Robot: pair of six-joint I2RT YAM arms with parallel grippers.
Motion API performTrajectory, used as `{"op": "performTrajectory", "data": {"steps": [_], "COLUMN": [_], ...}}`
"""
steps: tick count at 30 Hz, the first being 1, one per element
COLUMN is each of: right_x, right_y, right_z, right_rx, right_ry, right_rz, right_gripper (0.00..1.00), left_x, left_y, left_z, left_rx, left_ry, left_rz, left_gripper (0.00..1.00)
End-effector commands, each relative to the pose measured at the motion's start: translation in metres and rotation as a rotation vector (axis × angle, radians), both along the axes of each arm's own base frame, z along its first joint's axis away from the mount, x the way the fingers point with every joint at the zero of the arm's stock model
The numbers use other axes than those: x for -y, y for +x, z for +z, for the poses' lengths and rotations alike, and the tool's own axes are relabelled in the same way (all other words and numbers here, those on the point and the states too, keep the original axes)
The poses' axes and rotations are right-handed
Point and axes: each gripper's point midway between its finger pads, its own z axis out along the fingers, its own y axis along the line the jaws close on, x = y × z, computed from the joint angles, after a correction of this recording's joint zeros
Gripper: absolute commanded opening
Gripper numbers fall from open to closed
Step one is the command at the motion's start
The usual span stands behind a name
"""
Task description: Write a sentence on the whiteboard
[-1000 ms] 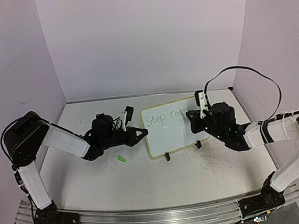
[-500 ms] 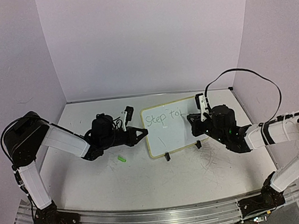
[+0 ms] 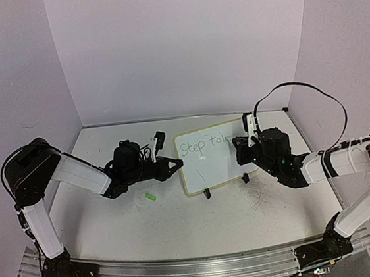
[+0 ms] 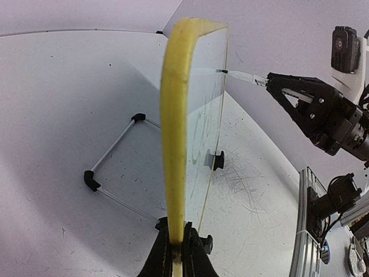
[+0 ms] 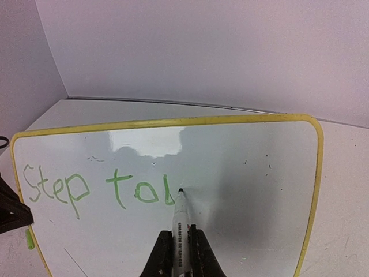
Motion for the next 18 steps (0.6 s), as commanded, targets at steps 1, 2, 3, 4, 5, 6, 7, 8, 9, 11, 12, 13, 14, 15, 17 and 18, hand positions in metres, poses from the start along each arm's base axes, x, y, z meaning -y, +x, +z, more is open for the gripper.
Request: {"op": "performTrajectory", "data": {"steps": [1,2,3,4,5,6,7,8,9,11,12,13,14,15,17,18], "right_x": [-0.001,-0.001,0.000,0.000,-0.001,-0.001,-0.001,-0.001,-0.001,-0.001,-0.001,-0.001,-0.001,-0.001,0.000,0.001], "right_y": [0.013,0.013,0.014,0.014,0.014,0.014,0.014,0.014,0.014,0.014,0.014,0.013,0.012,0.011,0.007,0.005], "right_z": [0.017,0.017,0.018,0.018,0.018,0.019,0.019,0.019,0.018,0.019,0.019,0.019,0.019,0.017,0.012,0.008], "right_rx": [0.049,0.050,0.052,0.053,0.055,0.056,0.056,0.056,0.055,0.057,0.057,0.056,0.052,0.046,0.029,0.018], "right_ry": [0.012,0.012,0.012,0.011,0.010,0.010,0.011,0.011,0.009,0.009,0.010,0.012,0.012,0.014,0.015,0.016], "right_rz": [-0.043,-0.044,-0.047,-0.047,-0.047,-0.047,-0.046,-0.045,-0.045,-0.043,-0.042,-0.040,-0.038,-0.035,-0.024,-0.022], "right_gripper": [0.00,0.00,0.00,0.00,0.00,0.00,0.00,0.00,0.00,0.00,0.00,0.00,0.00,0.00,0.00,0.00], "left_x": [-0.004,-0.004,-0.004,-0.004,-0.004,-0.004,-0.005,-0.005,-0.005,-0.005,-0.004,-0.004,-0.004,-0.004,-0.004,-0.004], "left_y": [0.012,0.011,0.011,0.011,0.011,0.011,0.011,0.011,0.011,0.011,0.011,0.011,0.011,0.011,0.012,0.012], "left_z": [0.014,0.014,0.015,0.014,0.014,0.014,0.014,0.014,0.013,0.012,0.013,0.013,0.013,0.014,0.014,0.014], "left_rx": [0.047,0.048,0.049,0.049,0.049,0.049,0.049,0.048,0.047,0.046,0.047,0.048,0.047,0.048,0.049,0.049], "left_ry": [0.007,0.007,0.007,0.008,0.008,0.008,0.009,0.010,0.011,0.011,0.010,0.010,0.009,0.009,0.008,0.008], "left_rz": [0.044,0.045,0.044,0.044,0.044,0.045,0.046,0.046,0.045,0.046,0.045,0.044,0.044,0.043,0.045,0.044], "left_gripper": [0.00,0.00,0.00,0.00,0.00,0.00,0.00,0.00,0.00,0.00,0.00,0.00,0.00,0.00,0.00,0.00]}}
